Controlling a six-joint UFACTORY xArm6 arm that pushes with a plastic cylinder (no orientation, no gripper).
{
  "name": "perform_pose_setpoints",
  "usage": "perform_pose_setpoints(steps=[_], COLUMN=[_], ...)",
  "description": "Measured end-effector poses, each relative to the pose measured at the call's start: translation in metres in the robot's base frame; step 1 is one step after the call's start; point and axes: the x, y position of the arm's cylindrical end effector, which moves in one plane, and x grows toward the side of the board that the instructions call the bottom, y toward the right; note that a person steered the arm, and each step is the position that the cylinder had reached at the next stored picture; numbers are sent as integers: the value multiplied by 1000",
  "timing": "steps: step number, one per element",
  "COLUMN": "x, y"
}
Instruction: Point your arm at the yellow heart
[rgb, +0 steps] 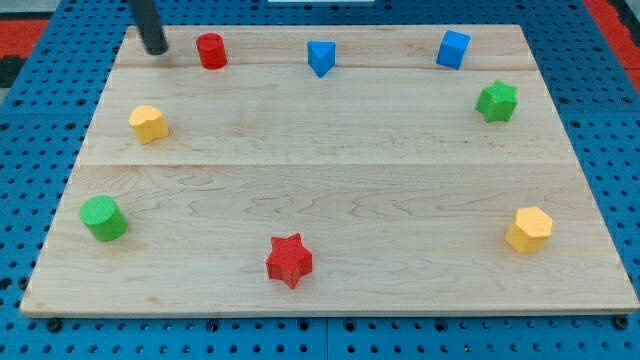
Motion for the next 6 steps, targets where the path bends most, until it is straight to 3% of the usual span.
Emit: perform_pose_setpoints(steps=[1,2,3,4,5,6], x=[15,78,173,180,159,184], y=[110,165,150,49,0,12])
